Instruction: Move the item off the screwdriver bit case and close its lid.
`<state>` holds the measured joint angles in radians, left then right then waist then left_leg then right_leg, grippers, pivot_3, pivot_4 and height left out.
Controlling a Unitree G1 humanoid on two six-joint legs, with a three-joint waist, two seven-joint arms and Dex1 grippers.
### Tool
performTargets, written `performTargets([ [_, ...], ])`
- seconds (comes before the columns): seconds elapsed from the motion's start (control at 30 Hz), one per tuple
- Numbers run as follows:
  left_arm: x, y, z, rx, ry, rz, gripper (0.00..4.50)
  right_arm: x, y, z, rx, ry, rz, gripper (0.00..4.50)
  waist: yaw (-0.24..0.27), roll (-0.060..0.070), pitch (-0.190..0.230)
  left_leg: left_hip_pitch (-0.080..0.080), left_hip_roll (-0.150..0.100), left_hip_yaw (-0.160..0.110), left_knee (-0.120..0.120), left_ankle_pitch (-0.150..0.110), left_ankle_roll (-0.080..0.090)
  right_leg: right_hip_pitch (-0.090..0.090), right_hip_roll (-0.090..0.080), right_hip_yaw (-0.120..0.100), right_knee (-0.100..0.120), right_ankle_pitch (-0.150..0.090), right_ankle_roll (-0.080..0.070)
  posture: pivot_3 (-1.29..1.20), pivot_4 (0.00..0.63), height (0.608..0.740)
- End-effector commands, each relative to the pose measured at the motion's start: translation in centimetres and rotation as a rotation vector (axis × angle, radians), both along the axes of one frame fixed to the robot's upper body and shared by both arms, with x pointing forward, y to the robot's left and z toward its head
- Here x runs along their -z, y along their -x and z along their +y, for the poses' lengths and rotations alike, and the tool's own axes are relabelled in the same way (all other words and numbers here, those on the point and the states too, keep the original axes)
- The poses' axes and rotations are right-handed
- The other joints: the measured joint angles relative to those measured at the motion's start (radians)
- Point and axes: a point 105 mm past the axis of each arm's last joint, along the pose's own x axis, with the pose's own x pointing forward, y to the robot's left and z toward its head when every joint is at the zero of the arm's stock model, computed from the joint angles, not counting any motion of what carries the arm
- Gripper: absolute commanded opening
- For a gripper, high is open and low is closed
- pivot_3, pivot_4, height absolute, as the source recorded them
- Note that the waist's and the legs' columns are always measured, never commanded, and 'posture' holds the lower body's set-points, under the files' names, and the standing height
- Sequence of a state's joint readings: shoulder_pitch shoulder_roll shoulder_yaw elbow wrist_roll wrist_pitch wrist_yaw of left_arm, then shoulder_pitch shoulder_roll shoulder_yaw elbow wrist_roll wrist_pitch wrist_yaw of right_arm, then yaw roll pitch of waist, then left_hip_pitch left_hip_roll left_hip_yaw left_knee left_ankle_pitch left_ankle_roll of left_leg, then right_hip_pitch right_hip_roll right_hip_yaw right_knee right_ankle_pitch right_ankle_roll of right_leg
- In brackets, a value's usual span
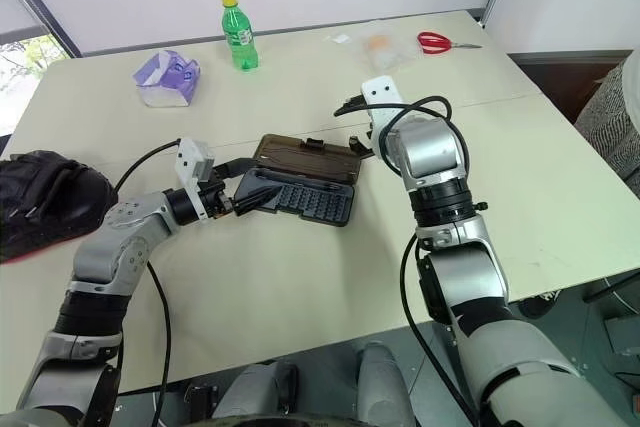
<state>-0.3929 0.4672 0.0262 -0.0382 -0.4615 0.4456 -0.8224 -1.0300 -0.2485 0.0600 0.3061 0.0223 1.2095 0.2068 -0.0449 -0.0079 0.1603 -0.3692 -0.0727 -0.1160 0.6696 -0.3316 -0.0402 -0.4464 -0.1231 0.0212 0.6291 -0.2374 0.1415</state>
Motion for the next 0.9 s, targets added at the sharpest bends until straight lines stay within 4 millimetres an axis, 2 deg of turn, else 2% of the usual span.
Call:
performTargets([
  [0.03, -0.9, 0.1, 0.5, -0.017, -0.003, -0.045, 4.5, -0.3, -0.1, -0.1, 0.024, -0.013, 0.003, 4.45, 0.0, 0.0, 0.0, 0.0, 0.0, 0.0, 0.0, 0.0, 0.0, 0.0, 0.0, 0.0, 0.0, 0.0, 0.0, 0.0, 0.15, 0.74],
  [0.33, -1.0, 0.1, 1.1, -0.043, -0.013, -0.048, 4.5, 3.3, 1.2, 0.6, 0.062, -0.034, 0.172, 4.45, -0.005, 0.0, 0.0, 0.0, 0.0, 0.0, 0.0, 0.0, 0.0, -0.001, 0.0, 0.0, 0.001, 0.0, 0.0, 0.0, 0.15, 0.74],
  [0.57, -1.0, 0.3, 1.4, -0.052, -0.017, -0.047, 4.5, 4.6, 1.8, 0.9, 0.069, -0.022, 0.206, 4.45, -0.009, 0.001, -0.001, 0.0, 0.0, 0.0, 0.0, 0.0, 0.0, -0.001, 0.0, 0.0, 0.002, 0.0, 0.0, 0.0, 0.15, 0.74],
  [0.6, -1.0, 0.3, 1.4, -0.054, -0.018, -0.047, 4.5, 4.7, 1.8, 0.9, 0.069, -0.019, 0.21, 3.96, -0.01, 0.001, -0.001, 0.0, 0.0, 0.0, 0.0, 0.0, 0.0, -0.001, 0.0, 0.0, 0.002, 0.0, 0.0, 0.0, 0.15, 0.74],
  [0.63, -1.0, 0.3, 1.4, -0.056, -0.018, -0.047, 4.5, 4.8, 1.9, 0.9, 0.069, -0.017, 0.214, 3.74, -0.011, 0.001, -0.001, 0.0, 0.0, 0.0, 0.0, 0.0, 0.0, -0.001, 0.0, 0.0, 0.002, 0.0, 0.0, 0.0, 0.15, 0.74],
  [0.67, -1.0, 0.2, 1.5, -0.06, -0.02, -0.049, 4.5, 4.9, 1.9, 1.0, 0.068, -0.016, 0.218, 3.27, -0.011, 0.001, -0.001, 0.0, 0.0, 0.0, 0.0, 0.0, 0.0, -0.001, 0.0, 0.0, 0.002, 0.0, 0.0, 0.0, 0.15, 0.74],
  [0.87, -1.5, -0.1, 2.4, -0.094, -0.025, -0.064, 4.5, 5.1, 2.1, 1.4, 0.051, -0.013, 0.239, 0.14, 0.0, 0.001, -0.001, 0.0, 0.0, -0.001, 0.002, 0.0, 0.0, 0.0, 0.0, 0.0, 0.002, 0.0, 0.0, 0.0, 0.15, 0.74],
  [0.9, -1.6, -0.2, 2.6, -0.104, -0.024, -0.067, 4.5, 5.2, 2.1, 1.4, 0.05, -0.013, 0.242, 0.05, 0.001, 0.001, -0.001, 0.0, 0.0, -0.002, 0.002, 0.0, 0.0, 0.001, 0.0, 0.0, 0.002, 0.0, 0.0, 0.0, 0.15, 0.74],
])
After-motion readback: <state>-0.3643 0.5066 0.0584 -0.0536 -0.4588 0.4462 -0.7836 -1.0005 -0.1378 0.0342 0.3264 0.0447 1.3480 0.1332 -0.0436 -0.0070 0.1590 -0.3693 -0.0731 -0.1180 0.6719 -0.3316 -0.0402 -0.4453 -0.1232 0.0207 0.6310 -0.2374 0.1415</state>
